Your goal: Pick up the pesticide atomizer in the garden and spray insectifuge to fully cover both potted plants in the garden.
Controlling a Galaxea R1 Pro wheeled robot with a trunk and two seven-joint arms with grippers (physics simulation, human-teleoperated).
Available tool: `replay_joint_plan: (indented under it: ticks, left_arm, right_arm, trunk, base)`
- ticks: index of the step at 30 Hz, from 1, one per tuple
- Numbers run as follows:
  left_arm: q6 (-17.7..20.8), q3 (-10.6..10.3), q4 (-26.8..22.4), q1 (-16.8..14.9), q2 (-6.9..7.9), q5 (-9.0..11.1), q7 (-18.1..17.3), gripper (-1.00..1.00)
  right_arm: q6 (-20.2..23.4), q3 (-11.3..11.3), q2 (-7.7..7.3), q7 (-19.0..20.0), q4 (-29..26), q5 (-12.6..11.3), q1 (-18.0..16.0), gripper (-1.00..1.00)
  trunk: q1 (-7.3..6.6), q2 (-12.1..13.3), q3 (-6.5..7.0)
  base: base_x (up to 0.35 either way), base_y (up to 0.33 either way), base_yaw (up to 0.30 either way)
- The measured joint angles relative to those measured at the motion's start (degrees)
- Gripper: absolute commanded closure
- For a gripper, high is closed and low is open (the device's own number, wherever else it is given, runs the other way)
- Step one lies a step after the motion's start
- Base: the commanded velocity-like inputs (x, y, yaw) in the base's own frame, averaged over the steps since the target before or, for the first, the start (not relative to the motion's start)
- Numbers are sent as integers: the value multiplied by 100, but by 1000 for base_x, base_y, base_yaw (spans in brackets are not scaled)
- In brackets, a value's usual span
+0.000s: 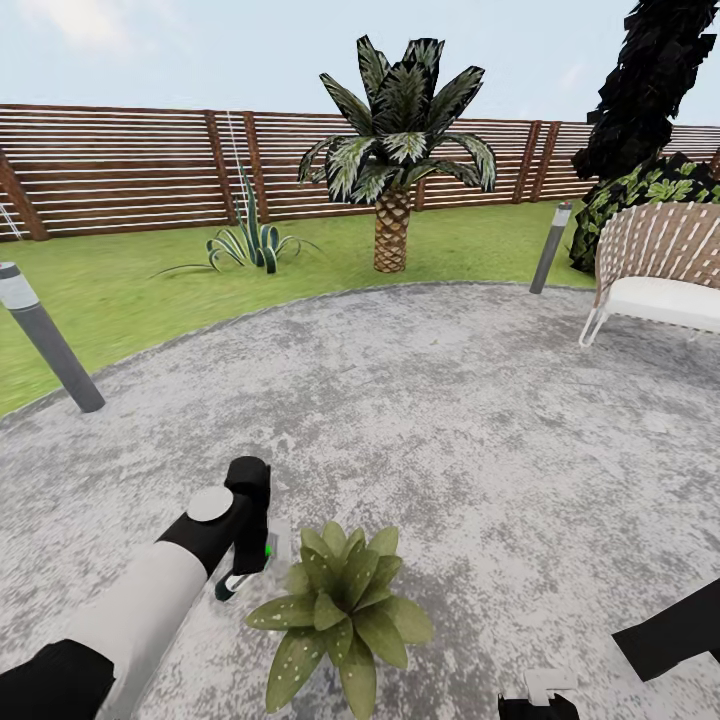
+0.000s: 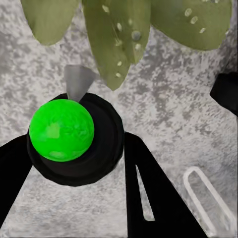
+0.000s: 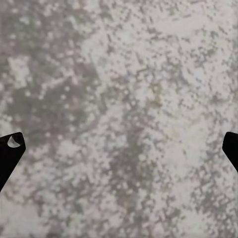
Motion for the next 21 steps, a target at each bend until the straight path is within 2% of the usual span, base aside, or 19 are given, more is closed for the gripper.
replay_joint_plan:
  ticks: [3,4,6,9,15,21]
  left_arm:
    - [72,24,-94,-563,-24,40,1,100]
    - [67,24,-100,-604,-53,36,1,100]
    - [45,5,-103,-821,-289,1,0,100]
    - [40,-18,-29,-982,-590,2,0,100]
    - [40,-191,-11,-942,-611,10,1,100]
    - [37,-243,45,-908,-564,2,0,100]
  right_arm:
    - [0,-4,0,0,0,0,-1,-100]
    - [0,-2,0,0,0,0,0,-100]
    - [0,-5,0,0,0,0,-1,-100]
    - [0,-6,-2,0,0,-8,0,-100]
    - [-1,-5,-1,0,-1,-9,1,-100]
    - [-3,-6,0,0,0,-9,-2,-100]
  trunk:
    - [0,0,0]
    - [0,0,-1]
    - [0,0,0]
    - [0,0,-1]
    - [1,0,-1]
    - [-1,0,-1]
  base:
    - [0,0,0]
    - [0,0,0]
    - [0,0,0]
    - [0,0,-19]
    - [0,0,-223]
    - [54,0,-42]
